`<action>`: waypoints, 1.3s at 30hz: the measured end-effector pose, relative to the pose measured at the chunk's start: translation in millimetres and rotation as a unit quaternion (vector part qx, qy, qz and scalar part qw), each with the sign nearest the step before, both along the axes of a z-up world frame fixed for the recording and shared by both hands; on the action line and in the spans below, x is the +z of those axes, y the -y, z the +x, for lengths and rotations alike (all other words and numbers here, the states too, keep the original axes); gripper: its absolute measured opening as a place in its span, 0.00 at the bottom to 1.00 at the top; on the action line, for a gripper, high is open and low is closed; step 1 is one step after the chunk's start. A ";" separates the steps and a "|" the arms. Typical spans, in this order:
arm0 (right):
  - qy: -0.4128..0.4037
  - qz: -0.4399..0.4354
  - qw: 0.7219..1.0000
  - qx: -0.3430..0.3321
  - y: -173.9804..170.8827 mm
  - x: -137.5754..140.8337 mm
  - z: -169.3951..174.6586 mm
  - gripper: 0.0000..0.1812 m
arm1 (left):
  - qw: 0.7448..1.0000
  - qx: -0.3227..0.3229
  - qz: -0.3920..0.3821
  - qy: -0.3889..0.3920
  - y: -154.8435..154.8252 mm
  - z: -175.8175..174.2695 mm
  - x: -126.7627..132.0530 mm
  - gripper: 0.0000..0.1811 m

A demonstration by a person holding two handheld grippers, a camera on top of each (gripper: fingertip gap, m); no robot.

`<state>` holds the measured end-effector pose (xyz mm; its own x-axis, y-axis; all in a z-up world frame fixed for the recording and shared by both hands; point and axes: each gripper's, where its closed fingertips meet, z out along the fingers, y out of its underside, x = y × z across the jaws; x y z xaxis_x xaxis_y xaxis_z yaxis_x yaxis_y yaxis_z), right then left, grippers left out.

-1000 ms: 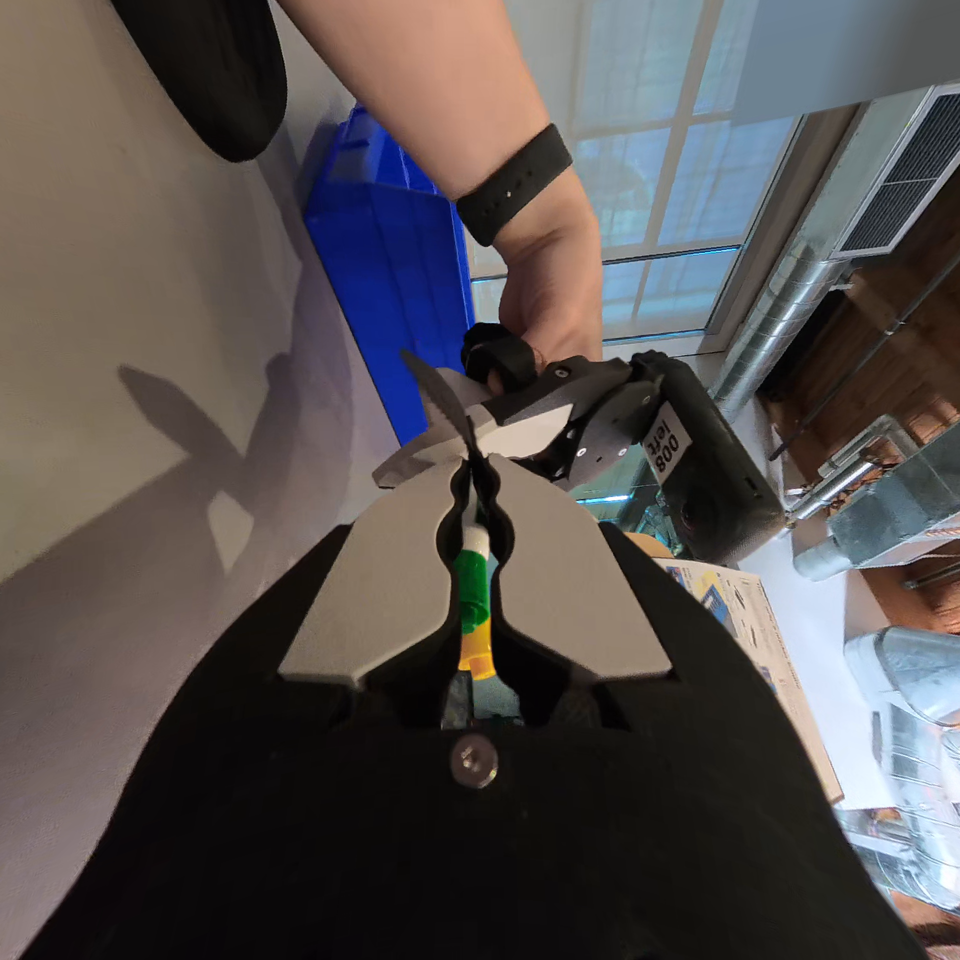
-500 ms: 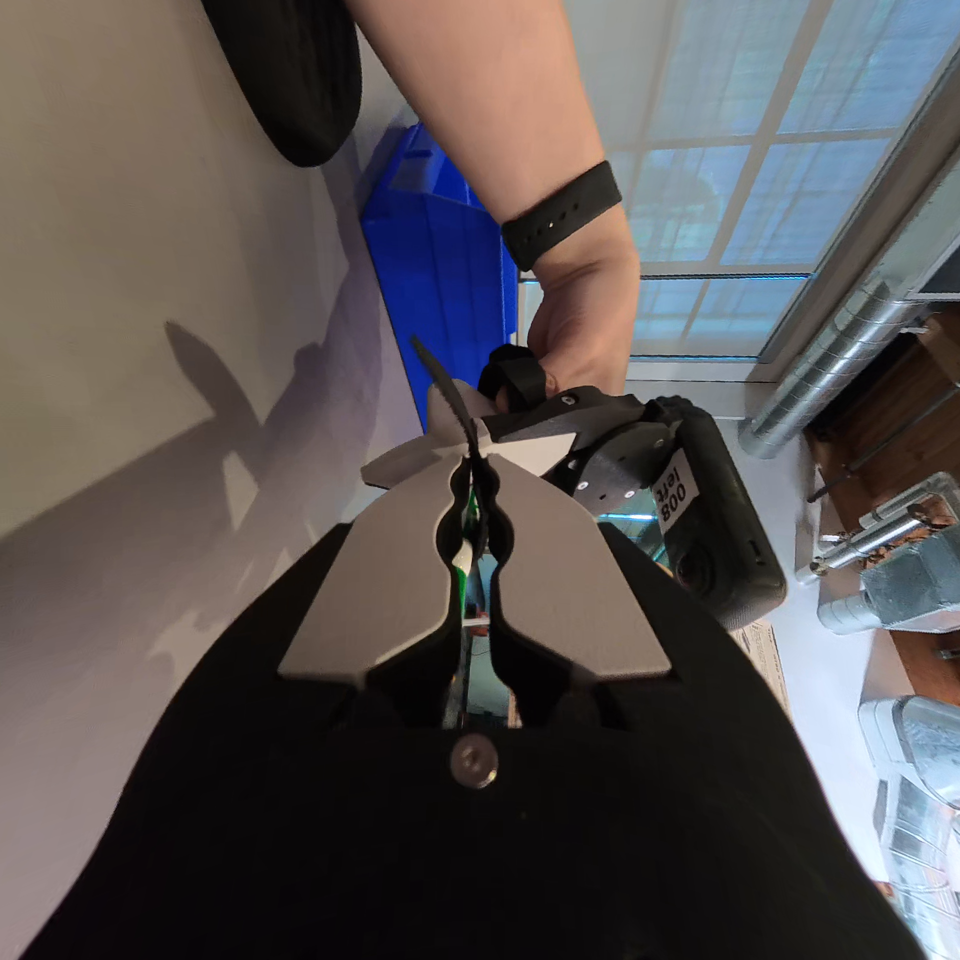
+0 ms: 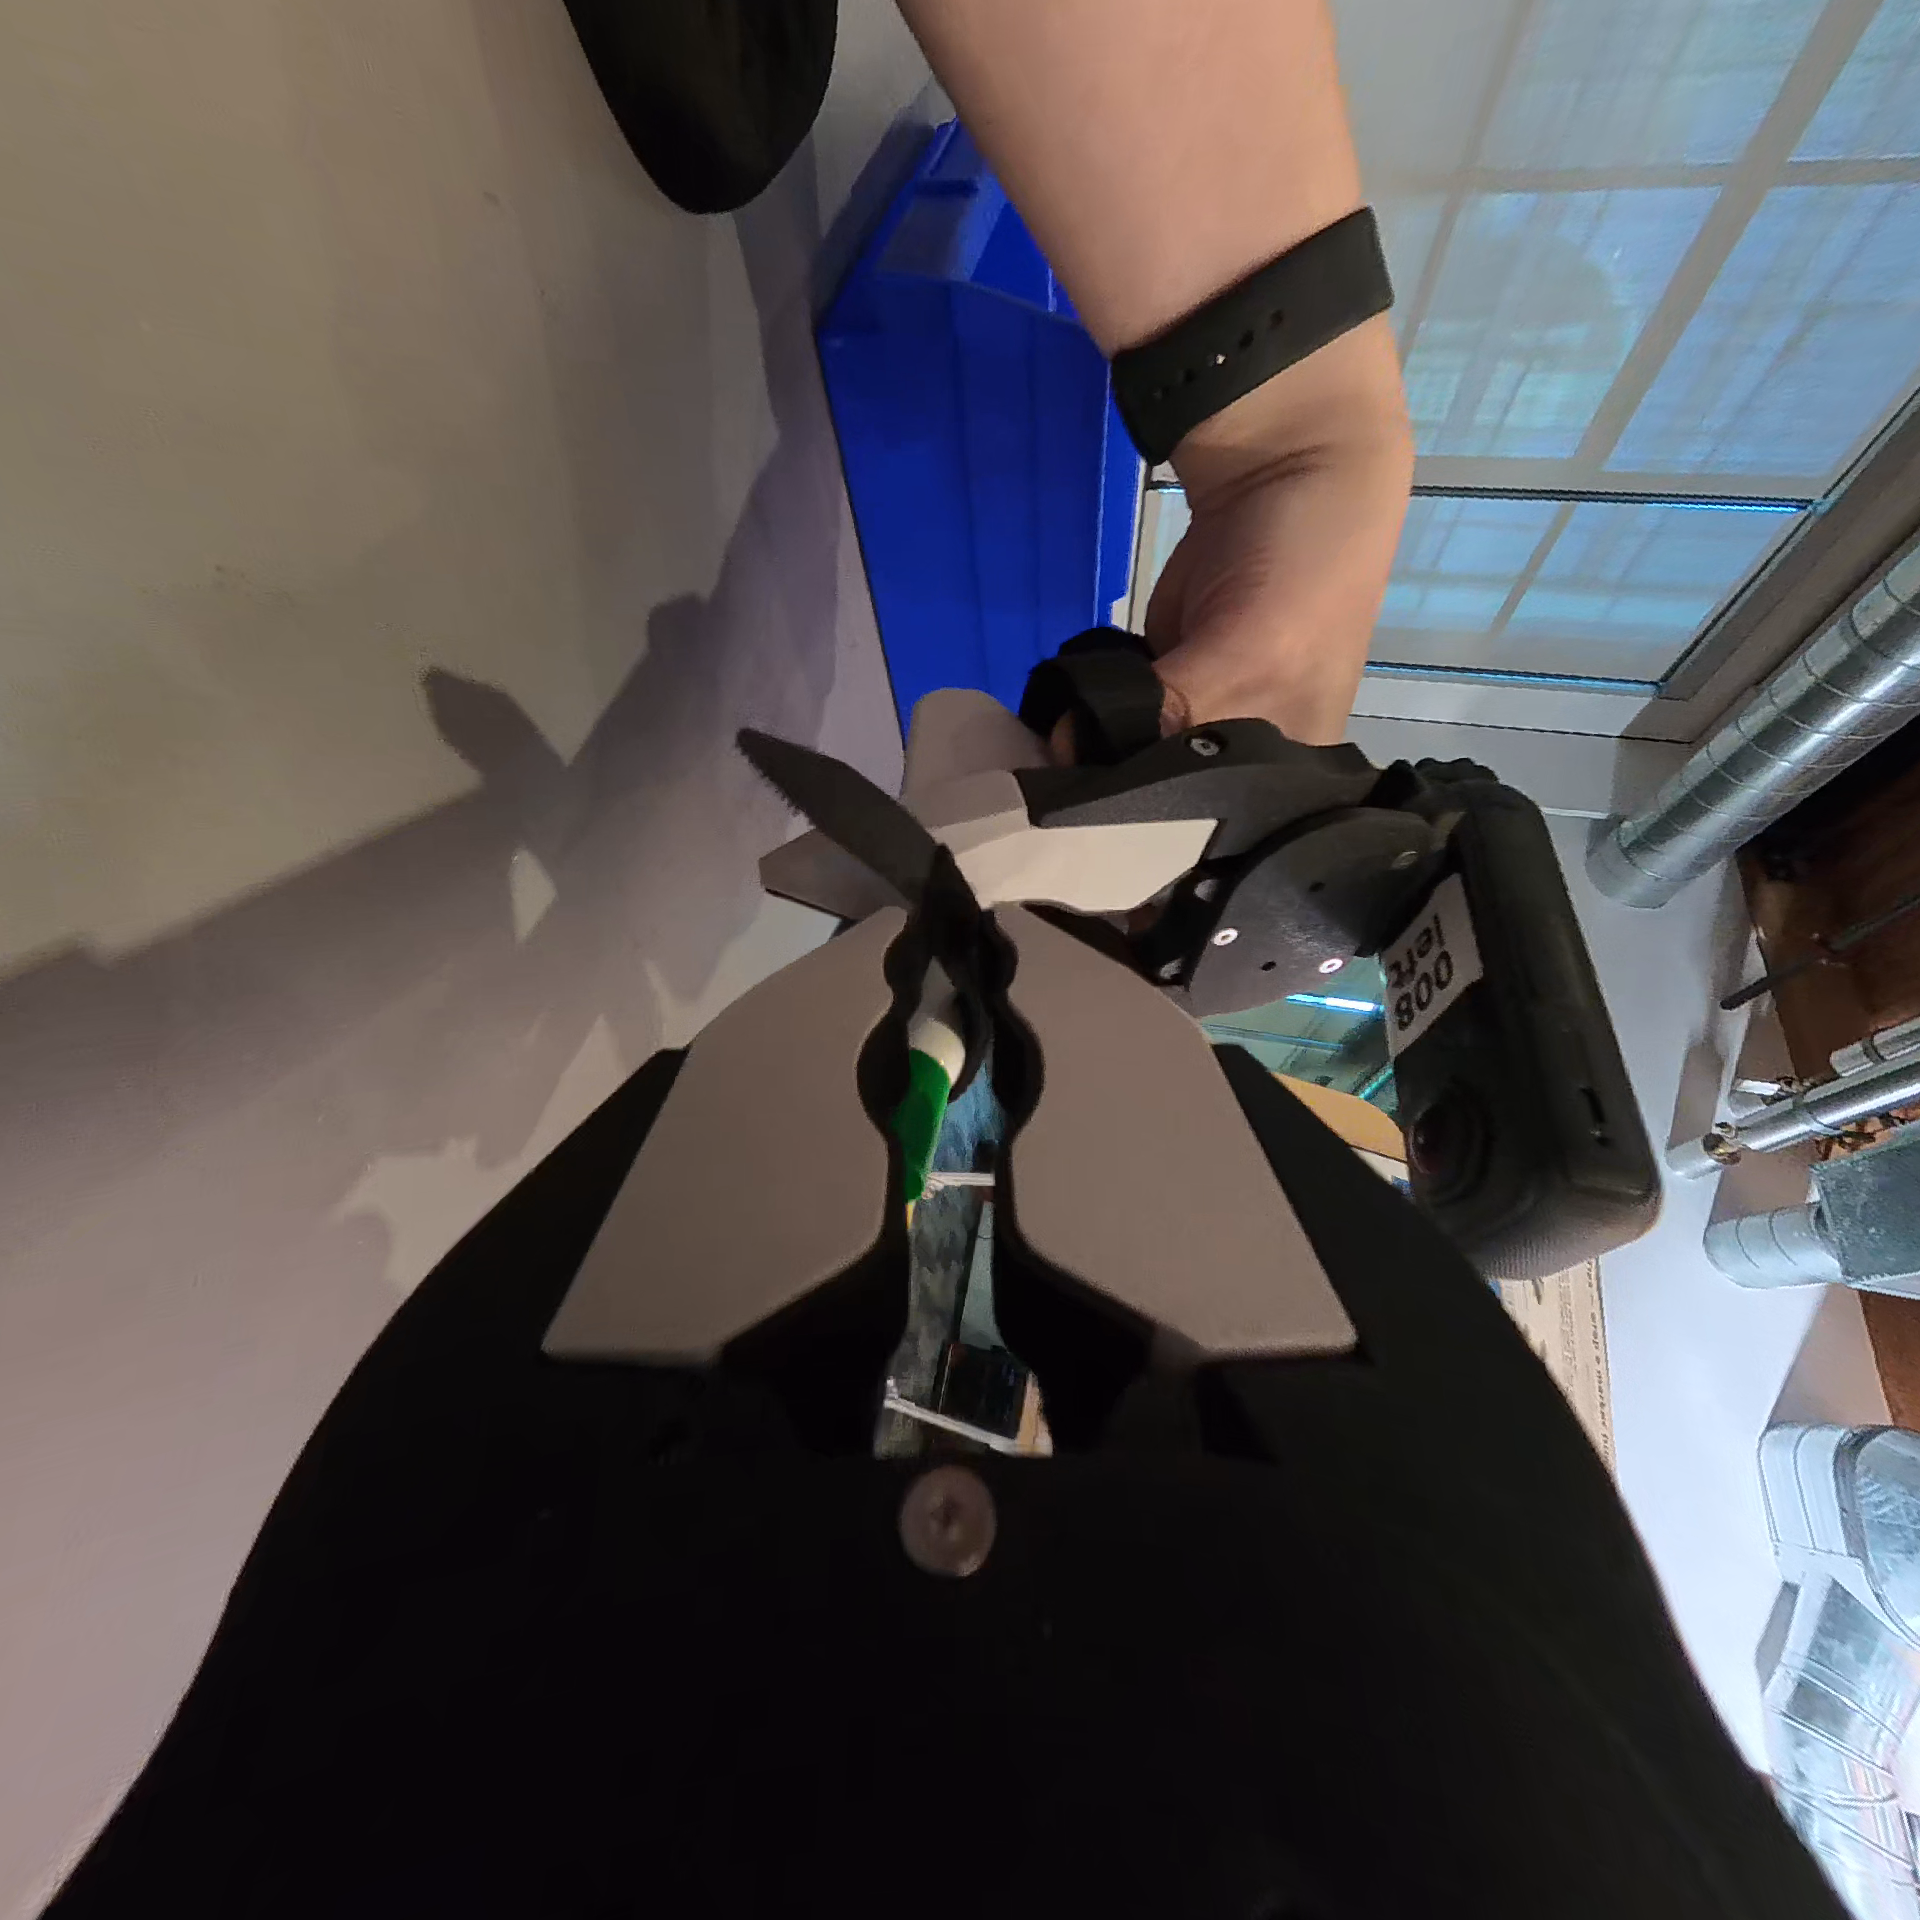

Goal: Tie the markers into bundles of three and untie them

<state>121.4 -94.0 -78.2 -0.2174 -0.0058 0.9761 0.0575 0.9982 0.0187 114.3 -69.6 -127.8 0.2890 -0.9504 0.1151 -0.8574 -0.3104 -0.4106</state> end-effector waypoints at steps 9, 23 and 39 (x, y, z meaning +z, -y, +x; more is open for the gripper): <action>0.004 0.012 1.000 -0.009 -2.3 -0.2 0.3 0.07 | 1.000 0.008 0.005 0.002 -0.8 -4.5 4.9 0.21; -0.006 0.038 0.999 -0.010 0.9 0.8 -0.4 0.09 | 1.000 0.020 0.011 0.005 -2.4 -10.2 10.6 0.21; -0.019 0.056 0.998 -0.017 0.9 9.1 2.5 0.10 | 0.998 0.016 0.053 0.004 -5.9 -7.7 23.0 0.21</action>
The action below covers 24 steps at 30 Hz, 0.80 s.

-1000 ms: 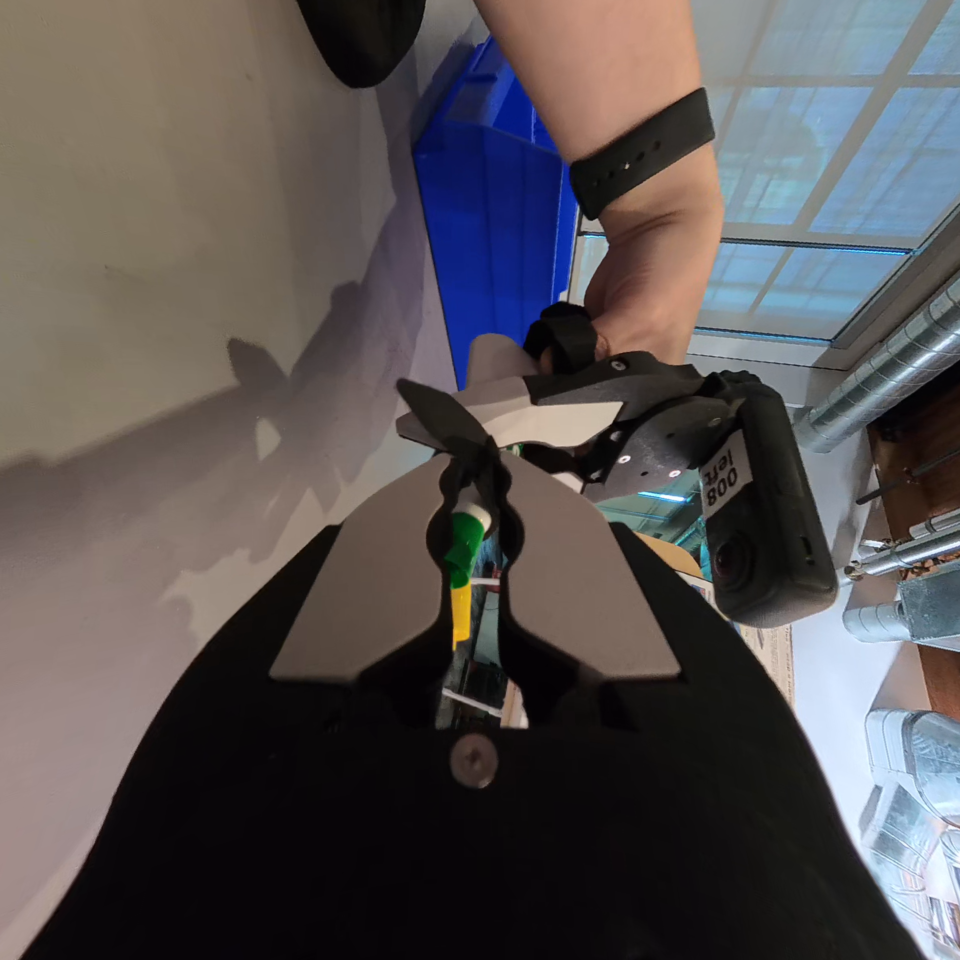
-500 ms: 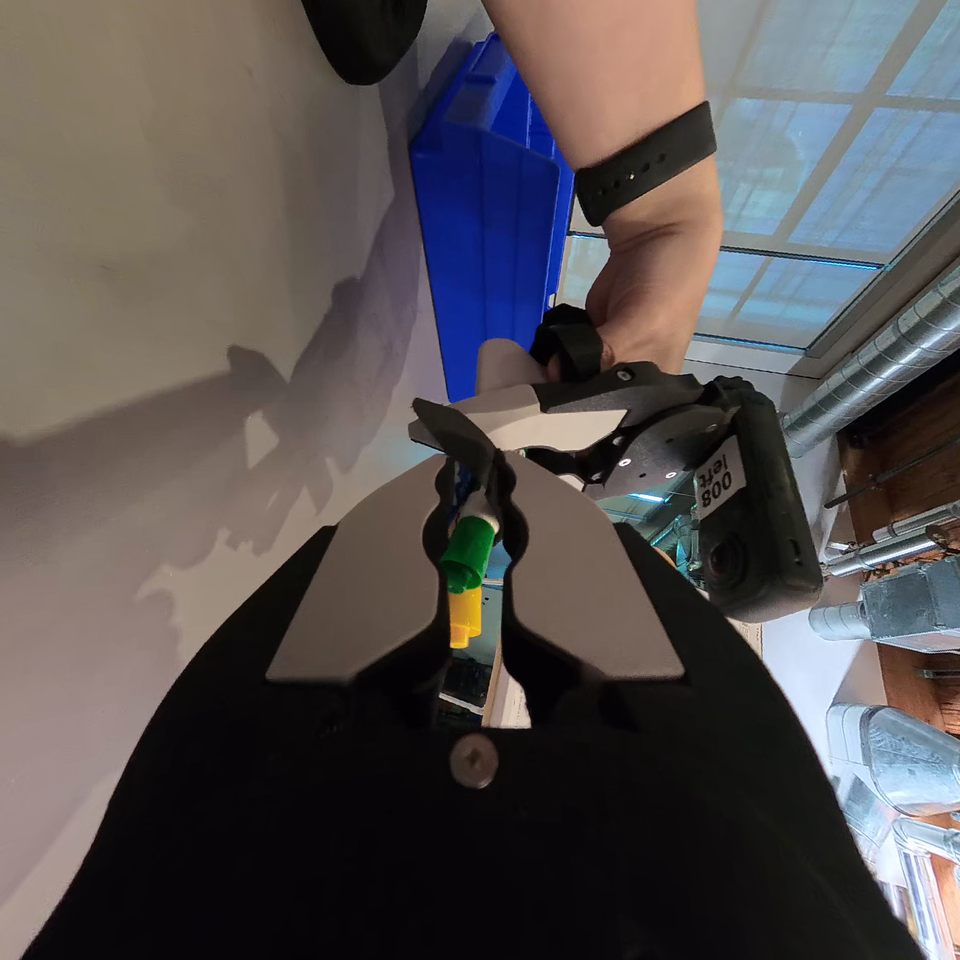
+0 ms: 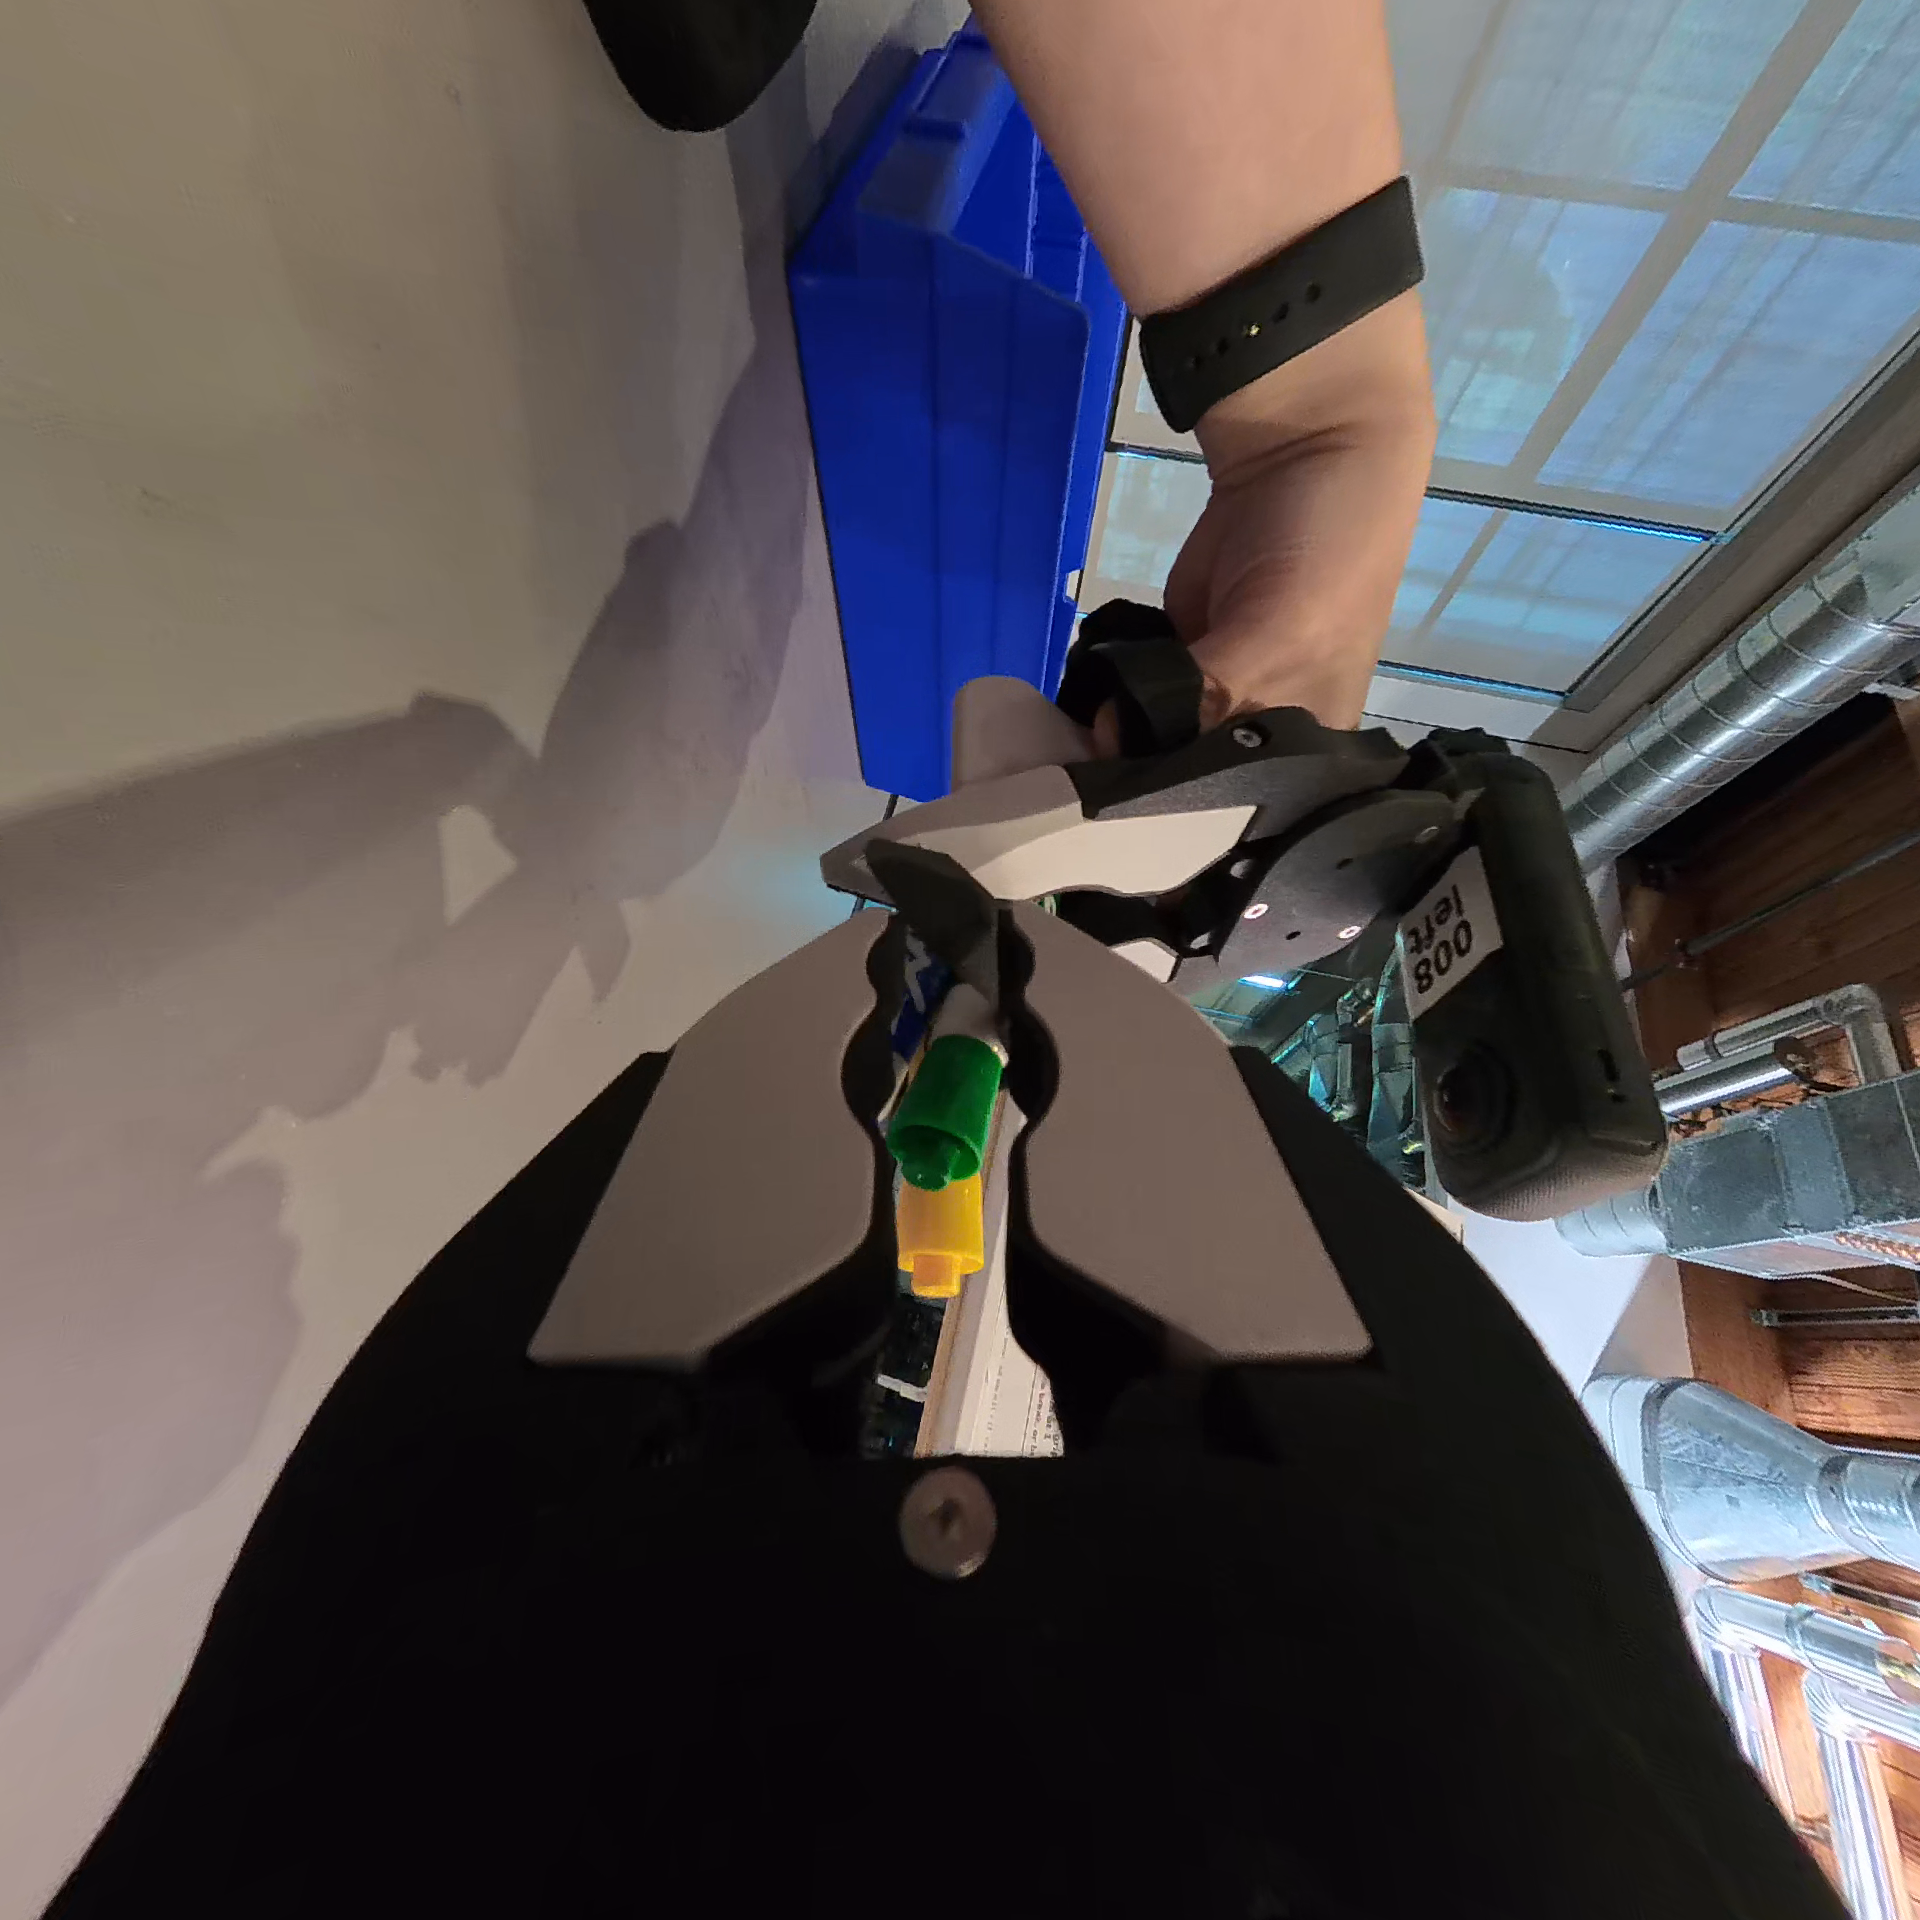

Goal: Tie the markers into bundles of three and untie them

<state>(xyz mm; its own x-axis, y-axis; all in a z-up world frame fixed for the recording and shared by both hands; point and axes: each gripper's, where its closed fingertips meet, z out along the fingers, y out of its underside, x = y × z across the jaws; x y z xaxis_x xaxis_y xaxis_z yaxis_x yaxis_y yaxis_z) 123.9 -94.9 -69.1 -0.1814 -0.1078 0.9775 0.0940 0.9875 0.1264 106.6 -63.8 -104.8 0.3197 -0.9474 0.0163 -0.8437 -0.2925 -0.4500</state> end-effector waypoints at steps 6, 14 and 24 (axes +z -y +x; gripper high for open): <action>-0.009 0.003 1.000 0.000 0.4 5.1 2.4 0.09 | 1.000 -0.002 0.002 -0.007 2.9 0.8 1.9 0.21; -0.036 0.018 0.999 0.018 13.2 14.3 4.1 0.02 | 1.000 0.005 -0.004 -0.008 3.7 -0.6 1.7 0.21; -0.026 0.047 0.998 0.011 18.8 -0.8 -4.9 0.02 | 0.998 -0.002 -0.039 0.049 5.8 9.4 3.3 0.21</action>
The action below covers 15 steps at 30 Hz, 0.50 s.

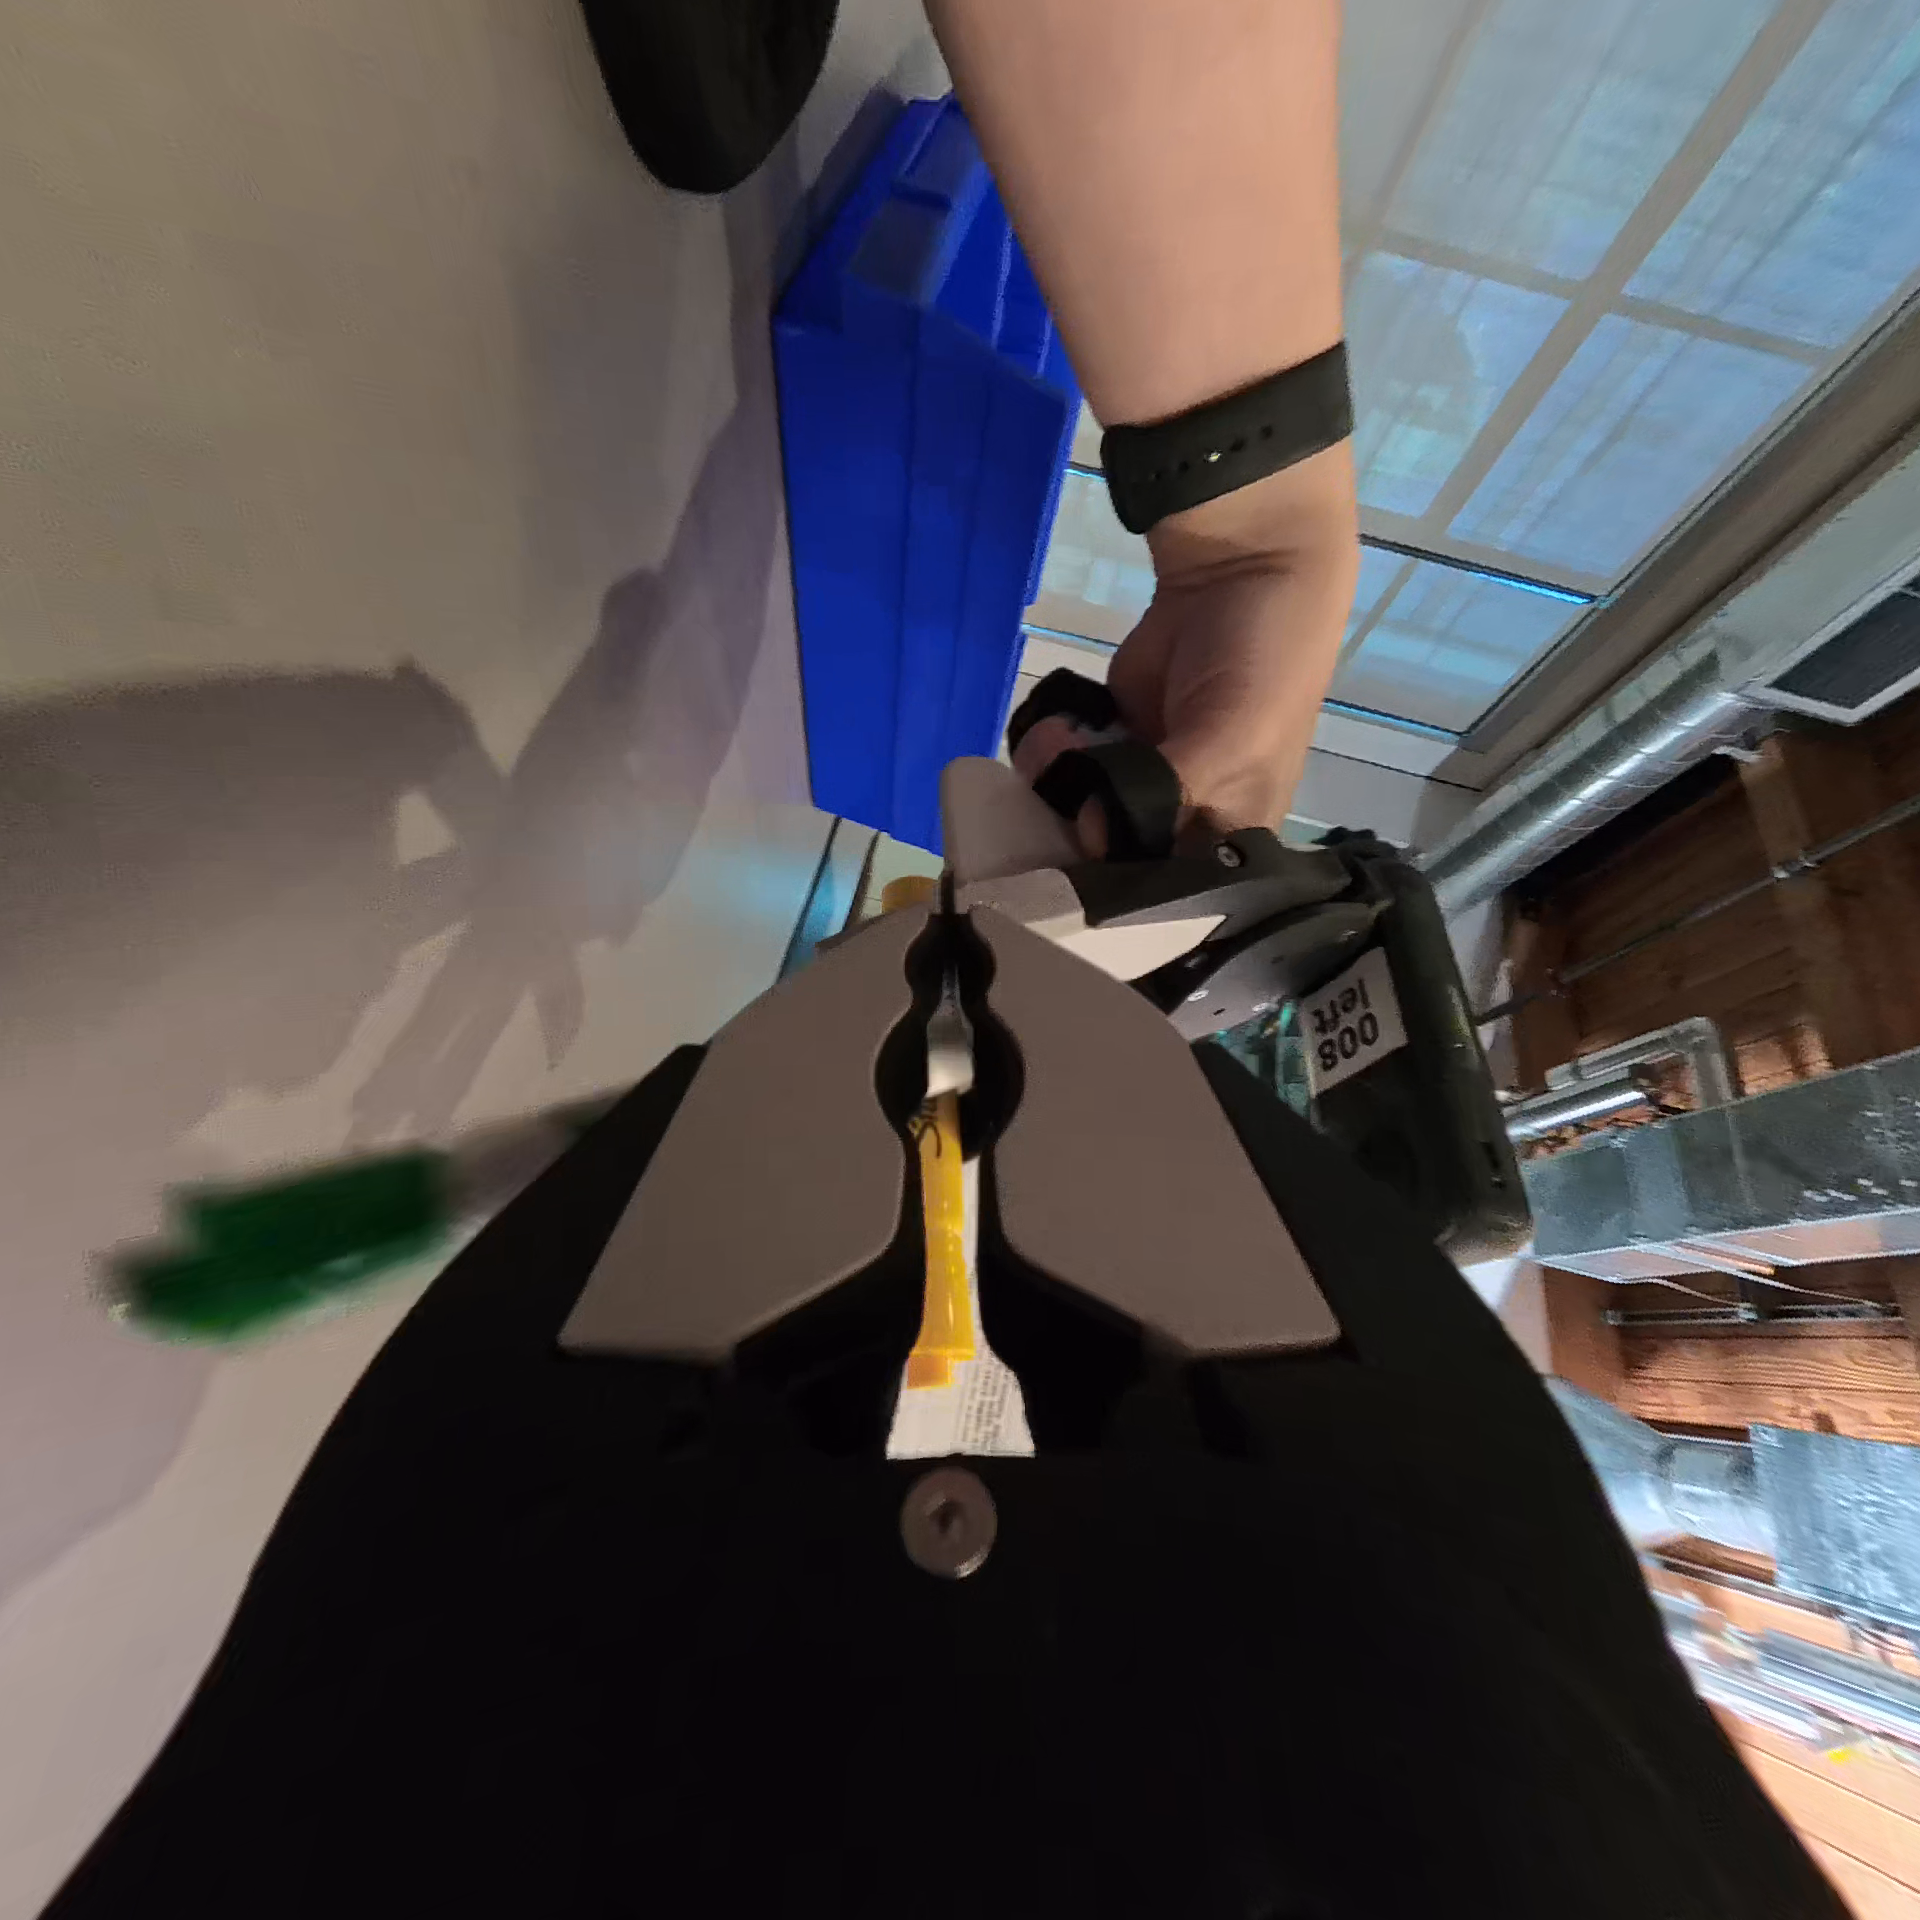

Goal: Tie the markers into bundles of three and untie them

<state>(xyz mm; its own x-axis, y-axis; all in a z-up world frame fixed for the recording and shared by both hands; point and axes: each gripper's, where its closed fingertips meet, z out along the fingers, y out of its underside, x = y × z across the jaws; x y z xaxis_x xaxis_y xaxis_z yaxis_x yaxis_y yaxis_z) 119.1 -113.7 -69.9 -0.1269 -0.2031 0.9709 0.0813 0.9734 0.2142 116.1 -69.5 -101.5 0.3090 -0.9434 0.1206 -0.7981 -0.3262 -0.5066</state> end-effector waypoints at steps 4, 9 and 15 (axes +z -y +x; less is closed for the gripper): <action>0.013 -0.064 0.998 0.003 -8.7 -4.2 2.0 0.02 | 0.999 0.007 -0.018 -0.033 -2.5 -11.4 -19.0 0.21; -0.023 -0.140 0.990 -0.020 -40.5 11.9 12.0 0.02 | 0.996 0.039 -0.039 -0.077 -11.2 -26.2 -41.8 0.21; 0.088 -0.251 0.959 -0.095 -83.5 -26.3 37.0 0.02 | 0.988 0.050 -0.061 -0.129 -10.4 -39.0 -63.2 0.21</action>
